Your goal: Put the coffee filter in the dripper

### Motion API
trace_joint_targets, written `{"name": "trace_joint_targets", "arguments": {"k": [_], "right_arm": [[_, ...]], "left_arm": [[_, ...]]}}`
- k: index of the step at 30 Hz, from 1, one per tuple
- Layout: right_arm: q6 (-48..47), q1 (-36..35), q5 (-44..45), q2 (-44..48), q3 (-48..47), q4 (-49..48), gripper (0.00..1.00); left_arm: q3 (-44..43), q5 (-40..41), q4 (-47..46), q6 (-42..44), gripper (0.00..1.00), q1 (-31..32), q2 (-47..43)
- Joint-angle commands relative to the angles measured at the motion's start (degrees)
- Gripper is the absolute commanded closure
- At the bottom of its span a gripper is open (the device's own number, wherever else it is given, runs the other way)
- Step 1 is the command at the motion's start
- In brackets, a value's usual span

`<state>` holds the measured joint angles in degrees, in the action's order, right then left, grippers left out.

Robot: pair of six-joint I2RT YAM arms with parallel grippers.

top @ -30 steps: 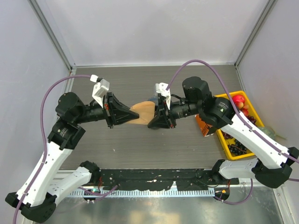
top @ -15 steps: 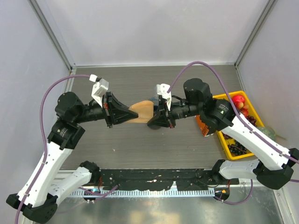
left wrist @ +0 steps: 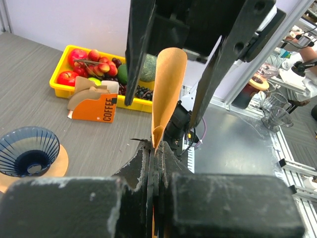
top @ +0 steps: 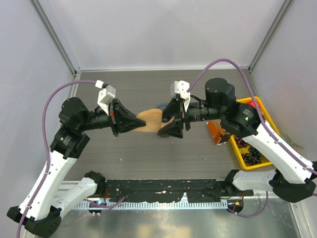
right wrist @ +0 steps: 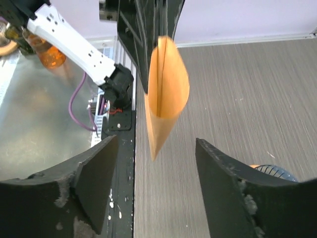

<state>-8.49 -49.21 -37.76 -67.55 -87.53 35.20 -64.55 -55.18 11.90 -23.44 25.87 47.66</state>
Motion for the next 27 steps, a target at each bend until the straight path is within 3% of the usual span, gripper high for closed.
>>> {"name": "trace_joint_targets", "arguments": {"k": [1, 2, 7, 9, 10, 12, 13, 14, 16, 19, 27], "right_arm": [[1.81, 0.61, 1.19, -1.53, -4.84, -2.77, 0.35], [2.16, 0.78, 1.80, -1.79, -5.63, -2.68, 0.44], [3.31, 2.19, 1.55, -2.67, -6.96, -3.12, 0.62], [2.78, 2.45, -0.20, -2.85, -6.96, -3.38, 0.87], [2.43, 2.54, -1.69, -2.76, -6.70, -3.38, 0.95], [2.43, 2.72, -1.88, -2.15, -5.90, -4.26, 0.95], [2.78, 2.72, -0.92, -1.89, -5.03, -4.87, 0.93], [3.13, 2.63, -0.39, -1.71, -4.76, -4.88, 0.48], [3.13, 2.72, 0.58, -1.71, -3.97, -3.48, 0.09], [0.67, 2.72, -1.35, -1.01, 0.40, -1.28, 0.08], [1.72, 2.54, -6.01, 0.84, 7.02, -5.14, 0.32]], "left_arm": [[0.48, -1.42, 1.10, 2.08, 1.00, -0.12, -0.02], [0.57, -1.42, 1.54, 2.52, 1.00, -0.12, -0.28], [1.18, -1.51, 4.00, 4.28, 1.00, -0.12, -0.72], [1.19, -1.51, 4.18, 4.37, 1.00, -0.12, -0.72], [1.10, -1.34, 4.18, 4.46, 1.00, -0.12, -0.64], [1.01, -1.16, 4.27, 4.20, 1.00, -0.12, -0.55], [0.75, -1.07, 4.18, 3.93, 1.00, -0.12, -0.55], [0.66, -0.72, 3.92, 3.67, 1.00, -0.12, -0.46], [0.31, 0.50, 3.05, 2.18, 1.00, -0.20, -0.37], [0.48, 1.12, -0.81, -1.42, 1.00, -0.29, -0.29], [1.45, 2.79, -7.86, -8.02, 1.00, -0.38, -1.16]]}}
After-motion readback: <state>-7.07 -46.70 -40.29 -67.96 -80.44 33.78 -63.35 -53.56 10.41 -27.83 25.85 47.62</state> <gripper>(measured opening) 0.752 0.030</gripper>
